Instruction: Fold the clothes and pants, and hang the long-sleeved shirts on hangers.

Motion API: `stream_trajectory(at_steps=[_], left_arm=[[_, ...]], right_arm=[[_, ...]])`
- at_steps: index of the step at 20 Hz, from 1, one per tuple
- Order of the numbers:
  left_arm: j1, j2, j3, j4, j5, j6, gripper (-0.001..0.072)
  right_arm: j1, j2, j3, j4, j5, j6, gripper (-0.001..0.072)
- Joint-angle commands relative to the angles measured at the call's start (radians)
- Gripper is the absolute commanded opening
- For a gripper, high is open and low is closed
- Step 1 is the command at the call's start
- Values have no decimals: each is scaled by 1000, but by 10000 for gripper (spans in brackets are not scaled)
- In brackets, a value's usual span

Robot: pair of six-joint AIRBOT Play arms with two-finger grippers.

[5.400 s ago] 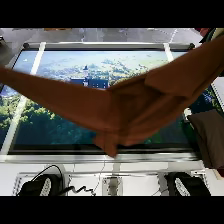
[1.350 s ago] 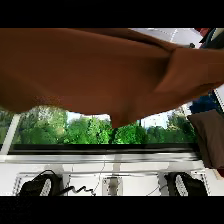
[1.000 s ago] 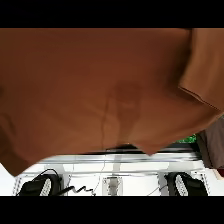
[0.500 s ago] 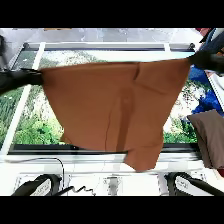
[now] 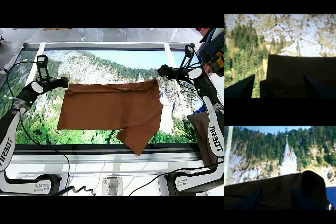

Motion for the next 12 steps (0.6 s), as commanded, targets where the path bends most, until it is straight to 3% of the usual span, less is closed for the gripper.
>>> stream_trajectory(at_steps=[1, 2, 3, 4, 5, 8, 10, 12], left_arm=[[32, 38, 0, 5, -89, 0, 692], [60, 69, 0, 5, -175, 0, 650], [97, 104, 0, 9, -280, 0, 480], [134, 134, 0, 27, -375, 0, 204], [174, 164, 0, 60, -467, 0, 18], [288, 213, -2, 108, -723, 0, 8], [365, 242, -58, 109, -840, 0, 7], [447, 302, -195, 101, -849, 5, 8]], right_arm=[[-50, 23, 0, -84, 126, 3, 404], [-80, 43, 0, -129, 211, 3, 286], [-116, 61, 0, -181, 320, -2, 96], [-151, 75, 0, -220, 426, -11, 60], [-190, 81, 0, -235, 551, -45, 57], [-283, 83, -50, -225, 900, -140, 16], [-336, 114, -196, -105, 926, -150, 10], [-358, 159, -378, -9, 925, -238, 10]])
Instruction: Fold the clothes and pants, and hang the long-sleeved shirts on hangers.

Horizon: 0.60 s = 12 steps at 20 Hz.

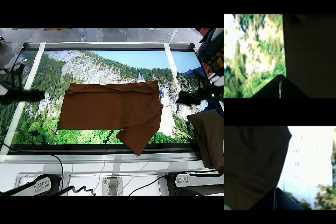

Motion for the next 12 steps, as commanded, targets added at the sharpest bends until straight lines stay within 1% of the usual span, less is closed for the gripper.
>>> stream_trajectory(at_steps=[1, 2, 3, 4, 5, 6, 9, 12], left_arm=[[143, 90, -179, -11, -131, 24, 9], [174, 105, -234, -42, -121, 24, 9], [195, 106, -279, -77, -109, 24, 19], [200, 101, -311, -96, -103, 27, 151], [200, 93, -336, -95, -102, 27, 487], [195, 82, -351, -98, -100, 26, 700], [195, 32, -359, -122, -99, 27, 696], [195, -31, -359, -192, -98, 27, 689]], right_arm=[[-57, 66, -267, 142, 111, -130, 11], [-57, 82, -347, 171, 75, -132, 45], [-56, 90, -412, 201, 39, -131, 208], [-55, 92, -469, 226, -8, -130, 425], [-55, 91, -513, 238, -47, -128, 464], [-55, 91, -552, 241, -88, -128, 458], [-55, 91, -652, 282, -179, -129, 450], [-55, 90, -732, 345, -240, -144, 449]])
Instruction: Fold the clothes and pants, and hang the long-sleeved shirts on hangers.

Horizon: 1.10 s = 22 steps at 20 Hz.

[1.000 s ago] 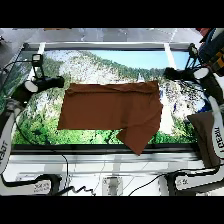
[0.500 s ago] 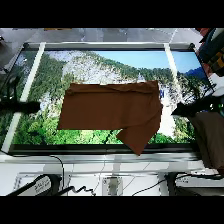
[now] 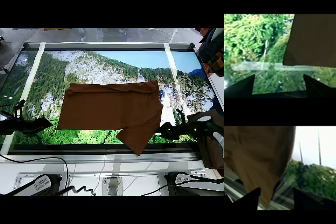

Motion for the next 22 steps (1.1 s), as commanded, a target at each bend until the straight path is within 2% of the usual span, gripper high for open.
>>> stream_trajectory(at_steps=[1, 3, 6, 8, 9, 11, 13, 14, 16, 17, 20, 22], left_arm=[[5, -69, -14, -80, -2, 3, 689], [5, -113, -14, -140, 12, 48, 689], [3, -174, -14, -249, 23, 93, 689], [-10, -206, -14, -249, 22, 95, 688], [-20, -219, -14, -247, 22, 96, 682], [-39, -240, -14, -248, 23, 134, 543], [-58, -250, -14, -248, 29, 140, 516], [-64, -252, -14, -248, 31, 141, 427], [-71, -253, -13, -249, 27, 157, 188], [-71, -252, -12, -253, 17, 163, 8], [-71, -237, 20, -312, -55, 239, 10], [-71, -199, 82, -410, -117, 257, 10]], right_arm=[[-1, 2, -106, 82, -107, -14, 447], [5, 2, -144, 156, -168, -14, 361], [88, 2, -160, 194, -244, -14, 288], [156, 2, -159, 196, -270, -15, 84], [183, 2, -154, 197, -274, -23, 9], [211, 3, -140, 196, -274, -38, 9], [212, 4, -122, 198, -270, -39, 10], [212, 4, -109, 198, -266, -39, 9], [212, 5, -76, 198, -247, -39, 9], [212, 5, -56, 198, -225, -40, 10], [212, 46, 20, 200, -159, -44, 9], [212, 116, 82, 211, -139, -44, 9]])
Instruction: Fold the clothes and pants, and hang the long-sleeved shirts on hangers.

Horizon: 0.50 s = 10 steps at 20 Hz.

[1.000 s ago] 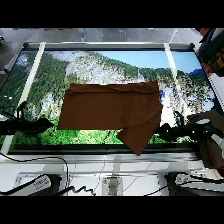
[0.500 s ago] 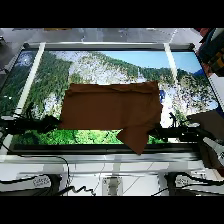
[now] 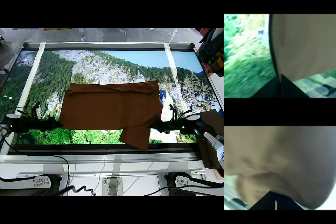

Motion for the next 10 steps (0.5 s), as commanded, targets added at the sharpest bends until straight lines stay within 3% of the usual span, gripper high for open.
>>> stream_trajectory(at_steps=[1, 7, 10], left_arm=[[-2, 60, 98, -166, -110, 53, 10], [0, 338, 429, -512, -120, 59, 10], [15, 499, 563, -607, -5, 59, 10]], right_arm=[[2, 108, 112, 27, 80, -2, 9], [1, 468, 423, 25, 89, 0, 9], [0, 631, 612, 4, 16, 0, 9]])
